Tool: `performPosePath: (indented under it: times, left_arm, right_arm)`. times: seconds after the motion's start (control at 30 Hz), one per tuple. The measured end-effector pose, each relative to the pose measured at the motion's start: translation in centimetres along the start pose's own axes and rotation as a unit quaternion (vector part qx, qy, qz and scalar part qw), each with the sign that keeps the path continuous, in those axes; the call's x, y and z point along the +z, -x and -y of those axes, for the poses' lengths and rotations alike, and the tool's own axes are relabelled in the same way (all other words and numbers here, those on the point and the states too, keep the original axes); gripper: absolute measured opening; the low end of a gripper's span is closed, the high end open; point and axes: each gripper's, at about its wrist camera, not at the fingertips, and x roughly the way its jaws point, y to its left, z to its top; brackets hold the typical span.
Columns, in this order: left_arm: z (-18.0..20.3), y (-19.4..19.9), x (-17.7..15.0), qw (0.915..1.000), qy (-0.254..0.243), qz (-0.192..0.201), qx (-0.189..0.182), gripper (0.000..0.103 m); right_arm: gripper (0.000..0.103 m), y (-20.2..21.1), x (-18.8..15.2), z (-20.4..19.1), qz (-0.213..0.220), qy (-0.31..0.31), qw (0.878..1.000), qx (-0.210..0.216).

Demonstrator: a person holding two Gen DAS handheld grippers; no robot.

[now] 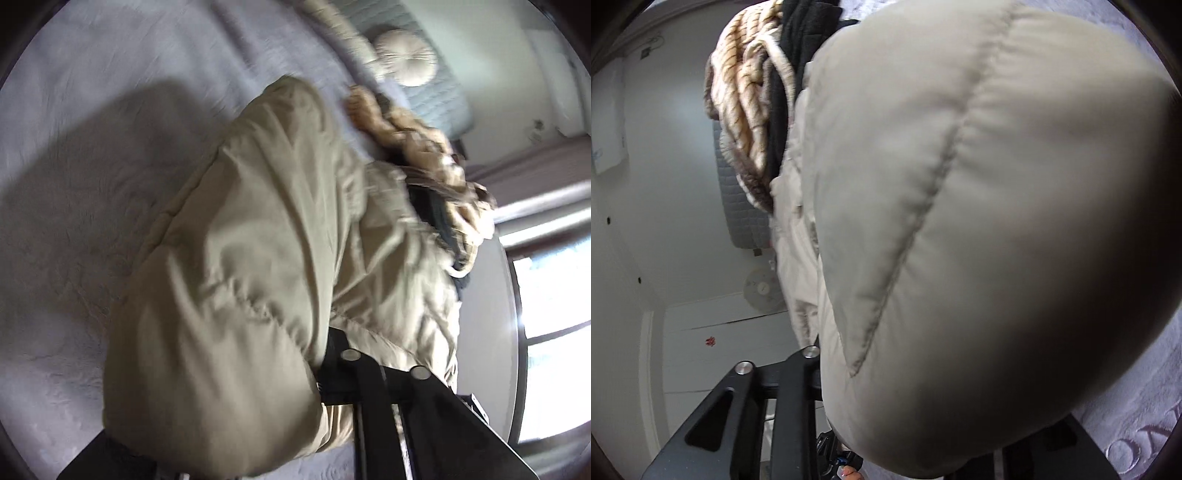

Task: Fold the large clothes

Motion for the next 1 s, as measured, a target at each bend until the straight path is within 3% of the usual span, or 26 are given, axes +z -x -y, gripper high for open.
performPosePath:
  times: [0.17, 0.33, 0.5, 0.67, 0.7, 0.77, 0.8, 0.9, 1.0]
  left_arm:
    - [1.1, 3.7, -1.0, 0.9987, -0.037, -0.006, -0.035, 0.015]
    - [0.1, 7.4, -4.1, 0.997, -0.047, -0.039, -0.049, 0.015]
    - [-3.7, 10.7, -10.0, 0.9922, -0.049, -0.11, -0.031, 0.015]
    - [-7.0, 9.7, -12.7, 0.9884, -0.026, -0.15, -0.007, 0.017]
    - [-7.3, 9.3, -12.7, 0.9881, -0.02, -0.153, -0.002, 0.02]
    - [-7.6, 8.8, -12.8, 0.9872, -0.015, -0.156, 0.029, 0.049]
    - [-7.5, 8.8, -12.7, 0.9865, -0.017, -0.154, 0.052, 0.055]
    - [-6.5, 9.5, -12.4, 0.9829, -0.033, -0.161, 0.083, 0.058]
    - [-5.7, 10.7, -12.1, 0.9769, -0.056, -0.165, 0.123, 0.073]
  right_arm:
    - [0.024, 2.2, -1.9, -1.5, -0.023, 0.03, 0.999, 0.022]
    - [0.024, 5.8, -5.5, 0.3, -0.045, 0.025, 0.998, 0.02]
    - [0.024, 9.4, -9.0, 4.3, -0.066, -0.001, 0.998, 0.012]
    - [0.031, 10.0, -9.4, 8.6, -0.07, -0.029, 0.997, -0.012]
    - [0.034, 9.7, -9.3, 8.9, -0.069, -0.031, 0.997, -0.016]
    - [0.04, 9.7, -9.4, 8.9, -0.066, -0.027, 0.997, -0.03]
    - [0.042, 9.7, -9.4, 8.6, -0.065, -0.026, 0.997, -0.038]
    - [0.054, 10.3, -10.0, 7.9, -0.067, -0.022, 0.995, -0.072]
    - [0.077, 11.2, -10.7, 6.5, -0.065, -0.008, 0.993, -0.098]
